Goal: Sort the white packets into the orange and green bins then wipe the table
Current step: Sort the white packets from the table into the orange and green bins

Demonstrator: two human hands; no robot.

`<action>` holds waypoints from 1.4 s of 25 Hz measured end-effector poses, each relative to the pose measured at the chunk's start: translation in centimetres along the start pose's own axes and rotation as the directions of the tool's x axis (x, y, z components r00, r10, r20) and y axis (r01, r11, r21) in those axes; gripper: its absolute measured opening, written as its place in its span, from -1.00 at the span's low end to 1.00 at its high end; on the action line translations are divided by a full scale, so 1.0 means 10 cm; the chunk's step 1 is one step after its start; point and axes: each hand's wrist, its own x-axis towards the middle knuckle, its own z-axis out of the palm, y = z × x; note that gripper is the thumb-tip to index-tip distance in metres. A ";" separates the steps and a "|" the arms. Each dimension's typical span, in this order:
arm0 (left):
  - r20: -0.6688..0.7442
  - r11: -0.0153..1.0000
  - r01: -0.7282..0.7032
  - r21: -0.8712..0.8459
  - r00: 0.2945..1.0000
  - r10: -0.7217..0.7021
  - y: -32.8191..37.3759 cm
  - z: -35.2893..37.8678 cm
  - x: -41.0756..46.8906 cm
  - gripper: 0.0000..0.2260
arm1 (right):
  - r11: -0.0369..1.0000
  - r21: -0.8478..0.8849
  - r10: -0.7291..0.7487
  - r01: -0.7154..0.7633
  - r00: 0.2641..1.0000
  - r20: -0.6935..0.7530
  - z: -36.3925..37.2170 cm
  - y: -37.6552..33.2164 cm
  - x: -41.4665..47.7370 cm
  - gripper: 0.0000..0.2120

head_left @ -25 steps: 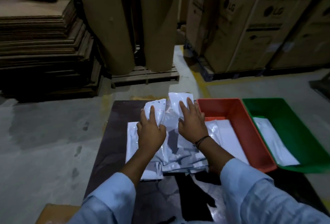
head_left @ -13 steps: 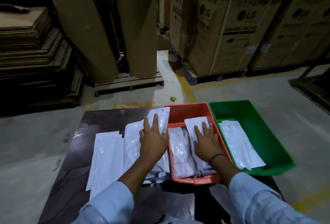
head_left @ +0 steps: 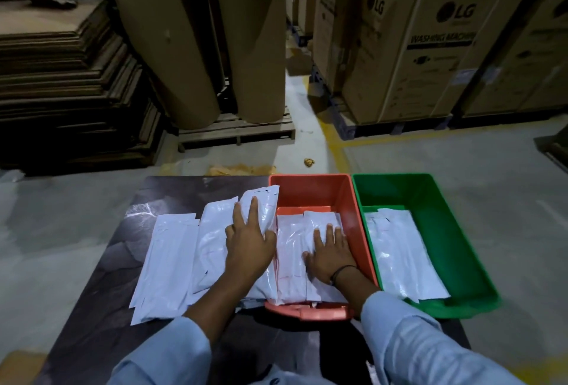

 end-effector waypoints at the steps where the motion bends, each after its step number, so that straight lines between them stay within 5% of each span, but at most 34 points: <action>1: -0.005 1.000 -0.007 0.003 1.000 0.007 0.03 0.02 -0.02 -0.33 | 0.999 -0.007 -0.031 0.031 0.999 -0.038 -0.05 0.00 -0.03 -0.28; 4: 0.009 0.999 -0.038 -0.023 0.999 0.038 0.18 0.12 -0.06 -0.33 | 0.991 0.016 -0.122 0.132 0.952 -0.281 -0.29 0.06 -0.16 -0.33; 7: 0.028 0.993 -0.118 -0.026 0.993 0.119 0.44 0.35 -0.12 -0.32 | 0.989 0.100 -0.040 0.106 0.854 -0.519 -0.47 0.24 -0.22 -0.36; 14: 0.137 0.968 -0.016 0.250 0.990 -0.019 0.45 1.06 -0.09 -0.28 | 0.999 0.001 -0.037 0.040 0.929 -0.368 -0.32 0.66 -0.28 -0.33; 18: 0.228 0.920 -0.162 0.358 0.970 0.083 0.26 1.25 -0.08 -0.26 | 0.999 0.017 -0.031 0.041 0.923 -0.383 -0.30 0.62 -0.27 -0.32; 30: 0.296 0.882 -0.260 0.393 0.944 0.146 0.12 1.31 0.04 -0.27 | 1.000 -0.005 -0.007 0.006 0.931 -0.366 -0.31 0.58 -0.27 -0.29; 35: 0.246 0.854 -0.364 0.372 0.926 0.287 0.18 1.02 0.00 -0.23 | 1.000 -0.017 0.000 -0.007 0.928 -0.373 -0.34 0.55 -0.30 -0.33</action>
